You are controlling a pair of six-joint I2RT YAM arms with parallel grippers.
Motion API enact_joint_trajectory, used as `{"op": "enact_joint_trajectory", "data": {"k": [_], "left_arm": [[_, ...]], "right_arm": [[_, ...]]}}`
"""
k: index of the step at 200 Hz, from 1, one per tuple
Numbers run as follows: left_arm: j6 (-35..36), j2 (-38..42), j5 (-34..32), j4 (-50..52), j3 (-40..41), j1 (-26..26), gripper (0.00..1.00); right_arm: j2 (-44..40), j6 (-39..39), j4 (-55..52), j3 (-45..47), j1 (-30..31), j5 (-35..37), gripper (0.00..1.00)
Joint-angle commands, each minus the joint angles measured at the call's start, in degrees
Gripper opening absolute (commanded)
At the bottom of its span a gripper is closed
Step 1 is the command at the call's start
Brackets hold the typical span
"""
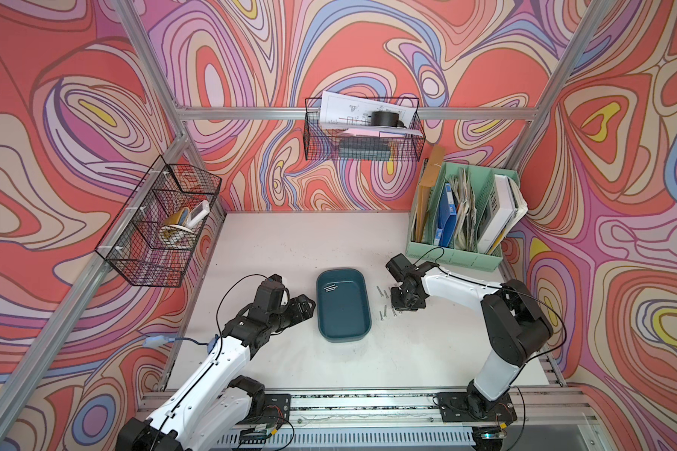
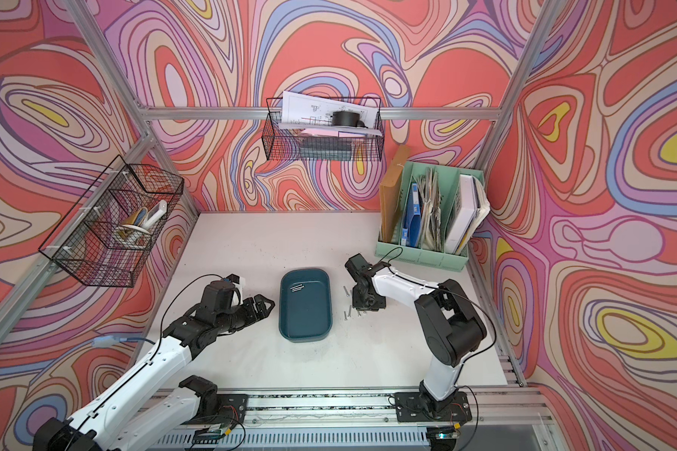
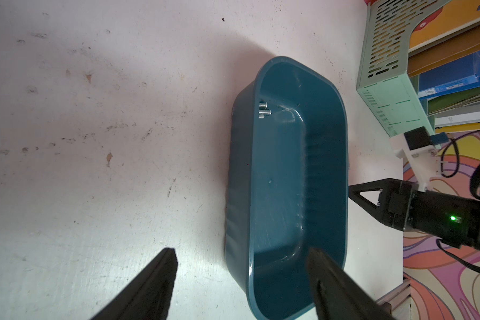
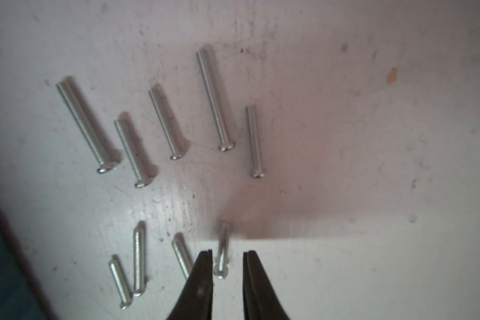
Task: Take out the screws from the storage box
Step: Place the screw at the center of the board, then pick up the screw from the storage box.
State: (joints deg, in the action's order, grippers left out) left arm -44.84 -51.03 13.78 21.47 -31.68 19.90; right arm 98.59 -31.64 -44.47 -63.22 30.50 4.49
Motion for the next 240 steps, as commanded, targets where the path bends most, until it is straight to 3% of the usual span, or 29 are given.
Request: {"op": "enact_joint_trajectory", "data": {"k": [1, 62, 81, 97, 131, 163, 208, 240], "left_arm": [[0.6, 0.3, -0.3, 1.1, -1.5, 0.2, 0.8], [3.7, -1.0, 2.3, 1.2, -4.4, 0.2, 0.76], [7.6, -1.2, 3.4, 1.6, -6.7, 0.8, 0.65], [13.0, -2.2, 3.2, 3.2, -10.5, 2.8, 0.64], [20.2, -8.7, -3.0, 10.6, -21.7, 9.9, 0.55], [27.0, -18.0, -8.0, 16.4, -28.9, 17.0, 0.56], [34.8, -32.5, -20.8, 27.4, -39.4, 21.0, 0.56], [39.1, -37.6, -21.0, 29.1, -42.4, 21.2, 0.6]], "right_arm": [[-5.0, -1.1, -2.1, -3.4, 0.1, 0.0, 0.23], [-12.6, -5.7, 4.0, -7.1, 1.2, -10.6, 0.23], [-11.3, -5.8, 2.5, -10.5, 4.4, -8.1, 0.22], [-10.7, -5.8, 2.1, -11.6, 5.8, -6.5, 0.22], [-11.9, -7.1, 5.2, -8.4, 6.3, -4.7, 0.19], [-13.7, -8.2, 7.8, -5.0, 6.3, -2.5, 0.18], [-18.7, -9.1, 10.0, 0.3, 6.3, 3.5, 0.18], [-21.4, -9.2, 11.4, 2.2, 6.3, 5.4, 0.18]]}}
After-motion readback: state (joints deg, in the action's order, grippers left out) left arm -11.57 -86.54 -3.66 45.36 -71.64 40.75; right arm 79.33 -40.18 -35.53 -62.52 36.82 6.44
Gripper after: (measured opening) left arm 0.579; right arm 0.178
